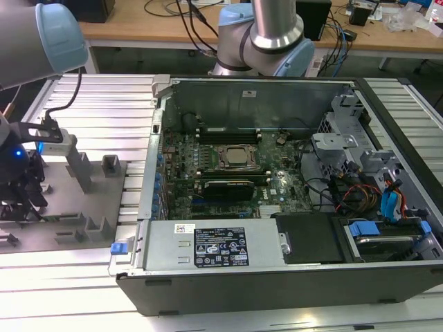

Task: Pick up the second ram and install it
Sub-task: 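Pick up the second ram and move it above second insertion slot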

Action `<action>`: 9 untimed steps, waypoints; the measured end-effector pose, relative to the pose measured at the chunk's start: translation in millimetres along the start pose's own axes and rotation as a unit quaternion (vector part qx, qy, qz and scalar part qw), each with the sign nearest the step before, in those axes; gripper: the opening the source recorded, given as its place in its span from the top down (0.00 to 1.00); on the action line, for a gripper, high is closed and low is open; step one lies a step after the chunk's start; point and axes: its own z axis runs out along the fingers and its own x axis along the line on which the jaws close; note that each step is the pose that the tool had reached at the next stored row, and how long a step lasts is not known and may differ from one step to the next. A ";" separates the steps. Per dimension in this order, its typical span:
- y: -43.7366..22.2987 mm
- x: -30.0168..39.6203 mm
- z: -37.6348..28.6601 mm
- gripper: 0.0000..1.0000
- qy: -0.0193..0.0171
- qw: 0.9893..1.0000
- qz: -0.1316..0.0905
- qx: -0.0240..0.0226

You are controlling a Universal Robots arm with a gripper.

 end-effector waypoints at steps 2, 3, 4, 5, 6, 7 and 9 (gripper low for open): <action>-0.1 0.0 4.9 0.64 0.000 1.000 0.000 0.000; -0.2 0.0 8.1 0.64 0.000 1.000 -0.001 0.000; -0.2 0.3 10.5 0.64 0.000 1.000 -0.002 0.000; -0.3 0.6 11.7 0.64 0.000 1.000 -0.002 0.000; -0.2 0.8 12.5 0.64 0.000 1.000 -0.003 0.000; 0.1 1.9 14.1 0.64 -0.001 1.000 -0.006 0.000; 0.7 3.3 15.3 0.64 -0.002 1.000 -0.008 0.000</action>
